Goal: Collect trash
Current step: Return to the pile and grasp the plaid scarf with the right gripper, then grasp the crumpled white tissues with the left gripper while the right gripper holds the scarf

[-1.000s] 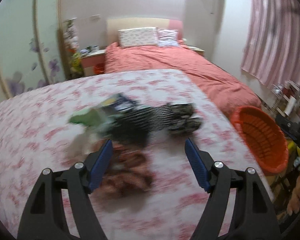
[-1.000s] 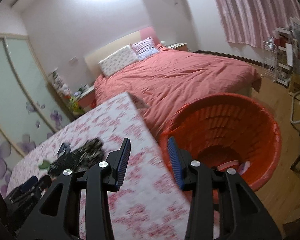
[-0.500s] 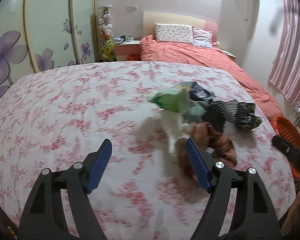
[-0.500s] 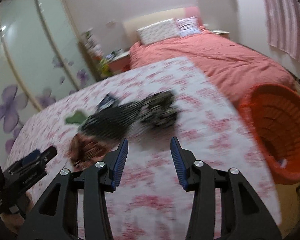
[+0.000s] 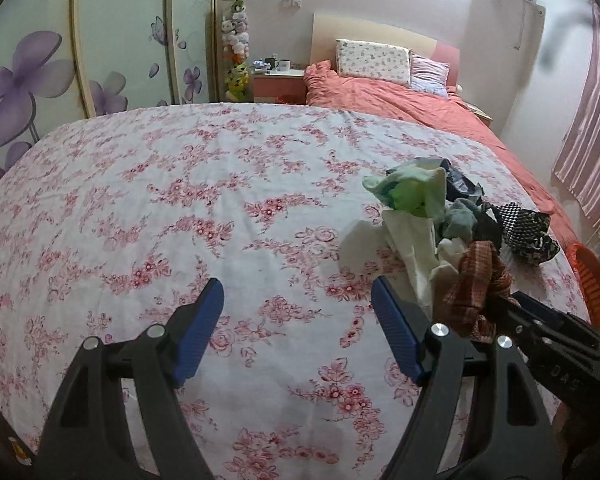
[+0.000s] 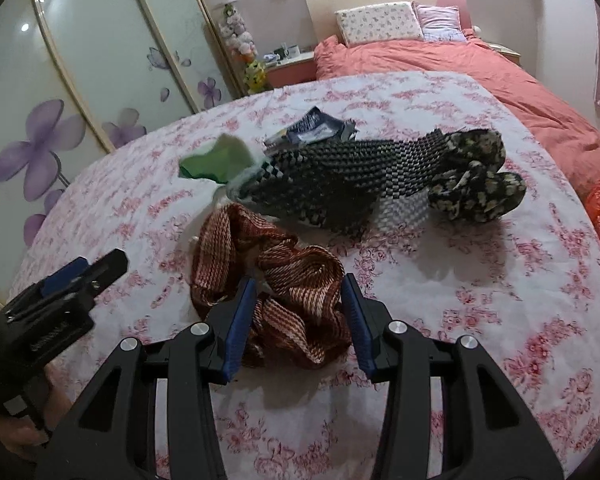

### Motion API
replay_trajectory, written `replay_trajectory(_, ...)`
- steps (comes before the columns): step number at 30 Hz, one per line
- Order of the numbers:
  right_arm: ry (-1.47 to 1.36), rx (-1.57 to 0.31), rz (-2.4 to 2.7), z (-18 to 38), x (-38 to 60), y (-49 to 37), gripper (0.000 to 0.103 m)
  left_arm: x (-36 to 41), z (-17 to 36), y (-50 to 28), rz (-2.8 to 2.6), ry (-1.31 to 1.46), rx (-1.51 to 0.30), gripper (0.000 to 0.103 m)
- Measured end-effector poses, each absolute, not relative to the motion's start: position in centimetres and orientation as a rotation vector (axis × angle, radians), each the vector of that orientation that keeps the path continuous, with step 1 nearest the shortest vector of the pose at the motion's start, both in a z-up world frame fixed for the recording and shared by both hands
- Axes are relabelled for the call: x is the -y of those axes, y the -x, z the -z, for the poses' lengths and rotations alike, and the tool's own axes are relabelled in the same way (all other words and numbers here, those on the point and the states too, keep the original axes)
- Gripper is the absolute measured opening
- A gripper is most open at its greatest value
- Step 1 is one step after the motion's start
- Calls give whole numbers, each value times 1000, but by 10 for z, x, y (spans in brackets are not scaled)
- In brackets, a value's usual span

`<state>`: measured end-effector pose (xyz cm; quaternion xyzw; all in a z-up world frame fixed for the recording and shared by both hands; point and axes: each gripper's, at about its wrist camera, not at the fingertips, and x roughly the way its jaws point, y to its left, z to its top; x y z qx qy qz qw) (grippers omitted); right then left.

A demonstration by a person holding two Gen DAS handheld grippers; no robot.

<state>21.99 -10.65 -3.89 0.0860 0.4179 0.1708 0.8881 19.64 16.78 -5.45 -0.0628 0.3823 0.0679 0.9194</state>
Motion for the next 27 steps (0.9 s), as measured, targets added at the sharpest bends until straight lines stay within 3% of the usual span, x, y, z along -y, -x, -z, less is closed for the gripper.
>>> replay_trajectory(5,-170,-866,-350,40,114,-218,20,-163,57,-199,-124,137,-797,75)
replay_trajectory(9,-155,-842,-318,37,124,-212,13,-152,57,-204,-92,144,-804,75)
replay_trajectory(27,-286,-725,-97,23,230,-193,9,-85,72,-244,-2,123,-864,75)
